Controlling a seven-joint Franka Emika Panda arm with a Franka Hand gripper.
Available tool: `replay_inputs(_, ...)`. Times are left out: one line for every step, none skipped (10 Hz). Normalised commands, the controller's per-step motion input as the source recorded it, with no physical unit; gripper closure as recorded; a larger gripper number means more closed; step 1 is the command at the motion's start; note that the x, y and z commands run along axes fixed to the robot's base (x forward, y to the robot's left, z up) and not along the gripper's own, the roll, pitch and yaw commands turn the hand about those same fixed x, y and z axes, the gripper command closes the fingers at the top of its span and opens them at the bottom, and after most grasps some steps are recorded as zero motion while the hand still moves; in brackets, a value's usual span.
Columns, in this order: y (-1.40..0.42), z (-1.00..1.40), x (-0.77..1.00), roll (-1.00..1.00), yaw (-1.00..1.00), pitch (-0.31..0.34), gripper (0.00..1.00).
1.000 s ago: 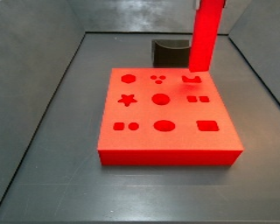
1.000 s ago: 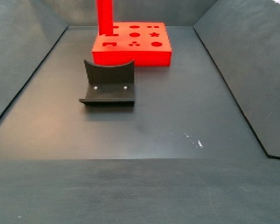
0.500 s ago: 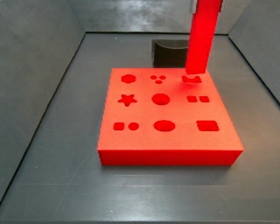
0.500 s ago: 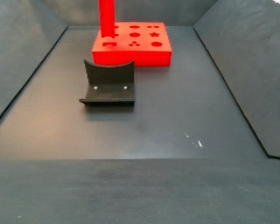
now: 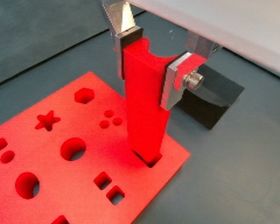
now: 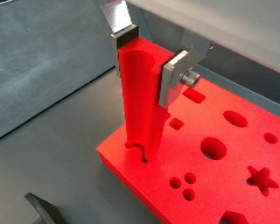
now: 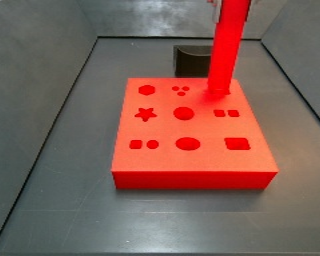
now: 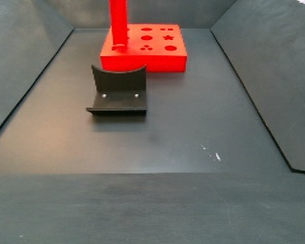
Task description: Insert the arch object.
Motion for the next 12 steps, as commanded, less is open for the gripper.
replay_inputs(-0.05, -0.14, 0.15, 0.08, -0.05, 0.000, 1.00)
replay_inputs(-0.01, -0.15, 0.19, 0.10, -0.01, 0.000, 1.00)
replay_inputs(0.00, -0.17, 0.15, 0.12, 0.00, 0.004, 1.00)
replay_inputs(0.00, -0.22, 0.08, 0.14, 0.00, 0.007, 1.00)
replay_inputs(0.00, -0.20, 0.04, 0.11, 0.00, 0.004, 1.00)
replay_inputs(0.00, -0.19, 0.04, 0.10, 0.00, 0.000, 1.00)
replay_inputs(0.00, -0.19, 0.01, 0.10, 0.00, 0.004, 1.00)
replay_inputs(0.00, -0.17, 0.00, 0.09, -0.01, 0.006, 1.00)
replay_inputs(0.00, 0.00, 0.00, 0.01, 0.00, 0.000, 1.00)
replay_inputs(-0.01, -0.03, 0.00, 0.00, 0.00, 0.000, 1.00)
replay_inputs(0.00, -0.54, 0.07, 0.03, -0.05, -0.071, 1.00)
replay_inputs(0.00, -0.85, 0.13, 0.04, -0.03, -0.130, 1.00)
